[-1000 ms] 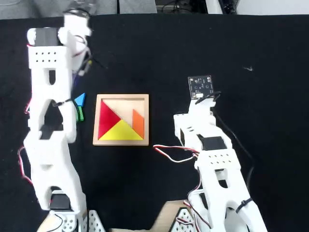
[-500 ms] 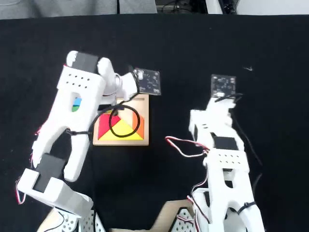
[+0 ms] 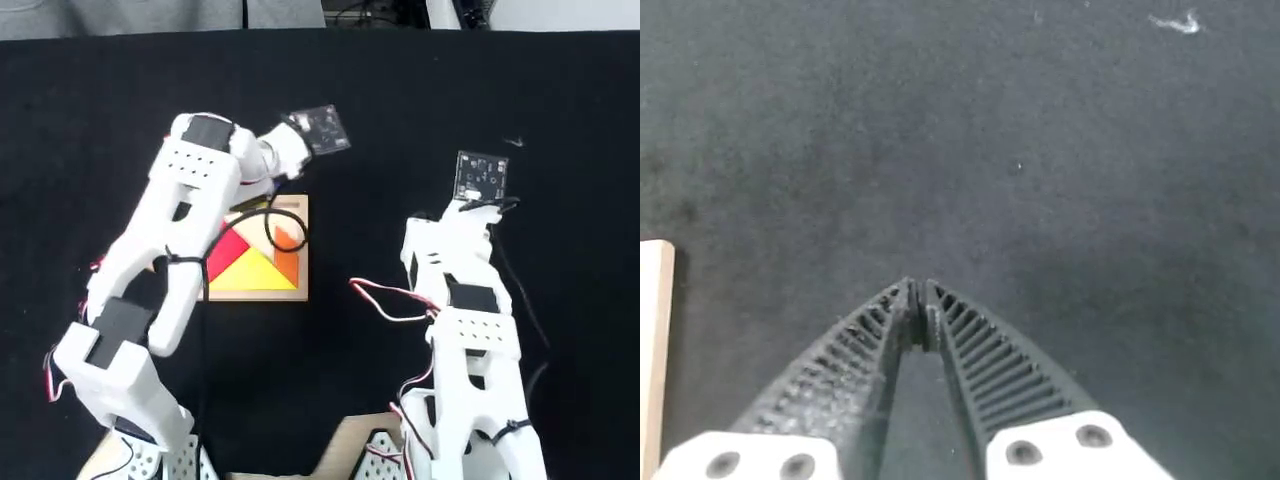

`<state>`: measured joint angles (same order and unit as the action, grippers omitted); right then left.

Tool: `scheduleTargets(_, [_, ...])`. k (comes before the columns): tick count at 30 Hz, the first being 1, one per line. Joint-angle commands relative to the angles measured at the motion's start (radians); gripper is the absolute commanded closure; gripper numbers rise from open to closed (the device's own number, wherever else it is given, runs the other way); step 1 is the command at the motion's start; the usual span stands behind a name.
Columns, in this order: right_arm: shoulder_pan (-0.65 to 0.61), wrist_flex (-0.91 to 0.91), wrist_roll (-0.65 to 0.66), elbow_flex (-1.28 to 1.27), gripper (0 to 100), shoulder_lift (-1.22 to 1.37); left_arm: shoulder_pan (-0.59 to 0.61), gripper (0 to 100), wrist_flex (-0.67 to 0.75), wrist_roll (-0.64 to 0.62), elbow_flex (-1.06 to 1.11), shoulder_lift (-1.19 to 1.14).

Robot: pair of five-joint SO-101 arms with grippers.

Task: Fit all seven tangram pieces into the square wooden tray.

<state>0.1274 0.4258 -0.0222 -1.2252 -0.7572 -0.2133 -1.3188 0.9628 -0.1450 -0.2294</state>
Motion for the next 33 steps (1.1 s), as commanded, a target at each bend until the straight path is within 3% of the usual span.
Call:
scheduleTargets(1, [0.081,-0.021,-0.014,0.01,98.6,-0.027,0.013,97,0.003,0.311,0.002,0.002])
scheduleTargets(6, [0.144,-0.081,-0.038,-0.013,98.6,-0.025,0.007,97,-0.132,0.623,-0.018,-0.066])
scheduleTargets(9, [0.146,-0.107,-0.043,-0.024,98.6,-0.025,0.004,97,-0.209,0.706,-0.114,-0.146])
scheduleTargets(22, [0.183,-0.14,-0.051,-0.03,98.6,-0.025,-0.073,97,-0.442,0.707,-0.845,-0.582])
scheduleTargets(33, [0.181,-0.141,-0.051,-0.03,98.6,-0.024,-0.076,97,-0.44,0.713,-0.943,-0.718])
